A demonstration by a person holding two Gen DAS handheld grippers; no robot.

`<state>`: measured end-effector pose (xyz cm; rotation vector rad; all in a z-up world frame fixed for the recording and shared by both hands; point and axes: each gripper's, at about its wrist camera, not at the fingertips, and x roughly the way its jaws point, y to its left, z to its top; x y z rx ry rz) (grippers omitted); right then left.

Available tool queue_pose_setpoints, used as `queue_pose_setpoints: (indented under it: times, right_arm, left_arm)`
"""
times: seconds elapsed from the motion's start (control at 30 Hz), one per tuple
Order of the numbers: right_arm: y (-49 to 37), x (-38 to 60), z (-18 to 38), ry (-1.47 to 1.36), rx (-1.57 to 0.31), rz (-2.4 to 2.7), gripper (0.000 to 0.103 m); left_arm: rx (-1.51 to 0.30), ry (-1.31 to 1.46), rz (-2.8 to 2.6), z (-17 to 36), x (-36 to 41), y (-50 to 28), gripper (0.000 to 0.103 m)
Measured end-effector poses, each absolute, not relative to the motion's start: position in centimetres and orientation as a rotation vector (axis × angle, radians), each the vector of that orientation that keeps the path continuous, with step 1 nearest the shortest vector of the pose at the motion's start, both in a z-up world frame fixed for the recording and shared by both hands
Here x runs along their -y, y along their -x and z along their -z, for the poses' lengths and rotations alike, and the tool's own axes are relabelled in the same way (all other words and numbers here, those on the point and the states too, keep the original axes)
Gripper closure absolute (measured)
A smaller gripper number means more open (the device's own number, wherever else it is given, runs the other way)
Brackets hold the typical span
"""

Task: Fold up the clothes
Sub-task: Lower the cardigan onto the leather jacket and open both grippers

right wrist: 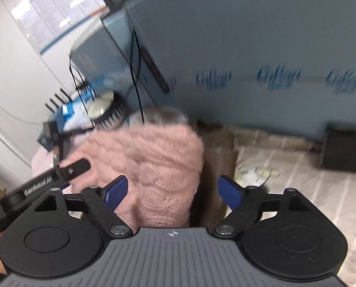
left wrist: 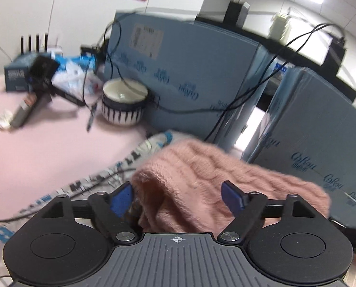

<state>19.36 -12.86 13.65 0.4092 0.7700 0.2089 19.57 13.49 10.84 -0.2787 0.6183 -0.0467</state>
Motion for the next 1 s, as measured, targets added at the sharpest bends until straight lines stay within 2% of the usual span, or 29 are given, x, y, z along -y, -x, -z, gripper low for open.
queue_pose_setpoints:
  times: [0.1,0.27,0.5,0.77,0.9,1.0]
  right_arm:
    - [-17.0,13.3,-15.9,-0.366,-0.721,-0.183,0.016]
    - [-11.4,14.2,-18.5,-0.349,-0.654,-0.132,0.011]
    - [-4.0,14.9,-19.6,-0.372,-0.639,-0.126,0.003]
    - [0.0,13.6,-19.8,-0.236,-0.636,-0.122,0.0]
    - [1.0,12.9,-20.4,-0.168,-0.625,-0.129,0.0]
    - [1.4,12.6,-20.5,-0.141,-0.638,-0.131,0.0]
  left_arm:
    - [-0.6,0.279,0.037,-12.6,-12.9,-16.8,0.01]
    - [-0.573,0.283,0.019,-15.4,-11.8,-12.1,0.009]
    - [-0.543,0.154,-0.014,-17.8,-9.4,-6.4,0.008]
    - [-0.504,0.075,-0.007,-19.1,-6.8,-2.6,0.006]
    - [-0.479,0.037,-0.017,-19.8,-6.2,-1.2,0.0]
    - [-0.468,0.023,-0.025,-20.2,-6.0,-0.1,0.0]
